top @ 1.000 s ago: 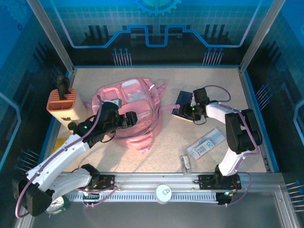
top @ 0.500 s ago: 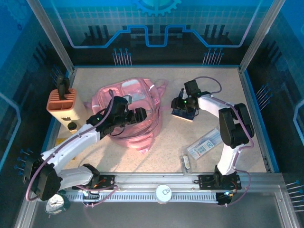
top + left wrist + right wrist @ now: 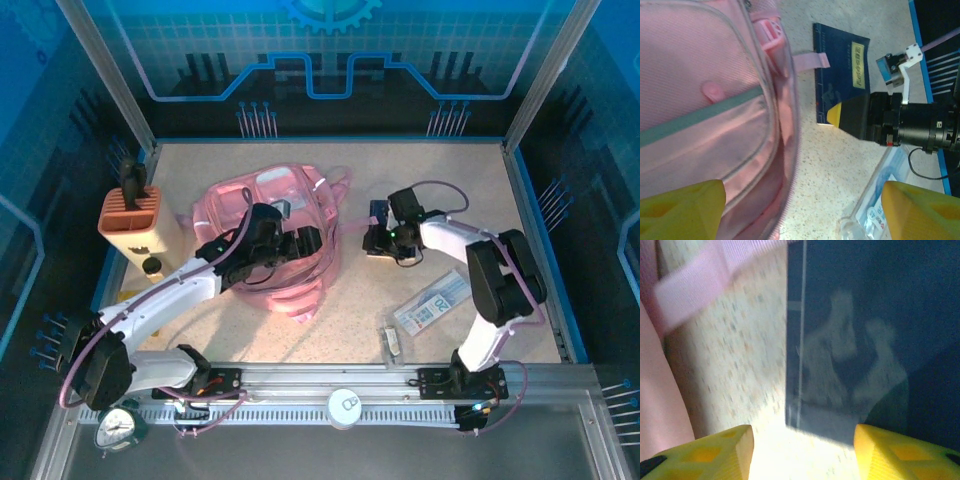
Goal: Pack the student bag
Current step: Rotate the book at the center of the table, then pick up the book from the center of the table.
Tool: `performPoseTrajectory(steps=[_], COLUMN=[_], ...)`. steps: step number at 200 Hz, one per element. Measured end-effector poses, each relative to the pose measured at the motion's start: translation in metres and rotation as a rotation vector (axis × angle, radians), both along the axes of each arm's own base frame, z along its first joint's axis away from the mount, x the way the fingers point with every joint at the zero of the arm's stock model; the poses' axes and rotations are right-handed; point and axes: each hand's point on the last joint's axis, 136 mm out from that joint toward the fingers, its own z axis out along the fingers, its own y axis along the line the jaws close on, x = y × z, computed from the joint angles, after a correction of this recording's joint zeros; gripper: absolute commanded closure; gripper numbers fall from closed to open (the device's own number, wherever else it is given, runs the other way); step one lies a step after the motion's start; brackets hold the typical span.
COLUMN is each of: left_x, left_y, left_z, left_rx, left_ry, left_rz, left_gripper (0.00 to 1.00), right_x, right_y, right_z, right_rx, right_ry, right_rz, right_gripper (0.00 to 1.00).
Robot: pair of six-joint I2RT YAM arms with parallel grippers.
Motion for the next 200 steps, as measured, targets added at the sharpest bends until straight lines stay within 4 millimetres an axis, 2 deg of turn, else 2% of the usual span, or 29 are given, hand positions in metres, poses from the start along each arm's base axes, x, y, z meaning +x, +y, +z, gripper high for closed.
performPoseTrajectory(steps=[40, 61, 81, 102, 131, 145, 163, 200], left_x=[-0.011, -0.016, -0.023, -0.024, -0.017, -0.010, 0.002, 0.025], left_y=[-0.017, -0.025, -0.036, -0.051, -0.077, -0.094, -0.114, -0.139], left_z=[0.003, 0.003, 0.004, 0.006, -0.018, -0.032, -0.045, -0.070], left_rx=[-0.024, -0.040, -0.061, -0.097, -0.086, -0.069, -0.060, -0.039], left_ry=[0.002, 0.002, 0.001, -0.005, 0.039, 0.064, 0.080, 0.089], left_rz=[-0.014, -0.007, -0.006, -0.003, 0.003, -0.003, -0.005, 0.003], left_gripper=[0.22, 0.26, 0.29, 0.33, 0.38, 0.41, 0.43, 0.48], right_x=[-0.063, -0.074, -0.064, -0.040, -0.007, 0.003, 0.008, 0.016], right_y=[-0.006, -0.013, -0.022, -0.044, -0.072, -0.087, -0.100, -0.108], right_z=[0.003, 0.011, 0.026, 0.041, 0.057, 0.054, 0.045, 0.028], right_rx=[-0.010, -0.010, 0.015, 0.029, 0.044, 0.048, 0.051, 0.069], right_ry=[0.051, 0.050, 0.007, -0.030, -0.092, -0.098, -0.081, -0.057], right_rz=[0.040, 0.033, 0.001, -0.074, -0.158, -0.200, -0.238, -0.271], right_gripper=[0.45, 0.43, 0.43, 0.40, 0.38, 0.34, 0.34, 0.34])
